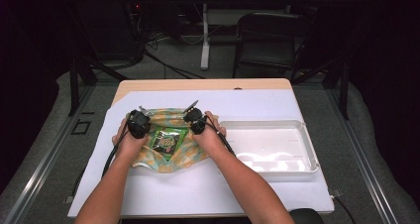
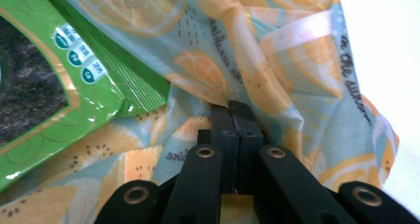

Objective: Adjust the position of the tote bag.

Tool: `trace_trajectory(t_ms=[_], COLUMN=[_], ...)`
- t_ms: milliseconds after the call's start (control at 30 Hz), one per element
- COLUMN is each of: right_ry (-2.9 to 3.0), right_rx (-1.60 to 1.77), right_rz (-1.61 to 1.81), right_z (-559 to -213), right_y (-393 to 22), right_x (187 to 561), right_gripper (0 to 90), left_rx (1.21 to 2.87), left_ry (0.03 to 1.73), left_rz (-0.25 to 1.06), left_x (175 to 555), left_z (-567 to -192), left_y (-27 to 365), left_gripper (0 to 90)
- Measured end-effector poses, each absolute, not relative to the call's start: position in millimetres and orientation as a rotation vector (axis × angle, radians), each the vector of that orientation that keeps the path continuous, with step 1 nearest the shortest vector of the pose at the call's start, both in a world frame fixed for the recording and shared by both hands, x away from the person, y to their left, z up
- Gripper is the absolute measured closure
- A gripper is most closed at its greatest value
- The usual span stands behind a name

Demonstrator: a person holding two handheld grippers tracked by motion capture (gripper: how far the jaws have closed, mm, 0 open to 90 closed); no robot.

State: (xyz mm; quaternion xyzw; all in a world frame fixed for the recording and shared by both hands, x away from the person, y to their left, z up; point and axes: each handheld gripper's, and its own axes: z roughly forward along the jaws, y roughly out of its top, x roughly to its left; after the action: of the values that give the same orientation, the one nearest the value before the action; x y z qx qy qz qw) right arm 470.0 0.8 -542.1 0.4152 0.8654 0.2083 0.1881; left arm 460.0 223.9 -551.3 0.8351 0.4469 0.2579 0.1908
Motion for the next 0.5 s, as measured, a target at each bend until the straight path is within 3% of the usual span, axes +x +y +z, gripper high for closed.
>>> trace_trajectory(t_ms=[500], right_ry=[2.455], right_rx=[1.228], right_rz=[0.546], right_z=[-539], right_y=[-12], right_x=[475], right_gripper=[90.0], left_rx=[2.324], left_ry=[1.300], left_rz=[0.713], left_x=[461], left_z=[-551], left_y=[229], left_gripper=[90.0])
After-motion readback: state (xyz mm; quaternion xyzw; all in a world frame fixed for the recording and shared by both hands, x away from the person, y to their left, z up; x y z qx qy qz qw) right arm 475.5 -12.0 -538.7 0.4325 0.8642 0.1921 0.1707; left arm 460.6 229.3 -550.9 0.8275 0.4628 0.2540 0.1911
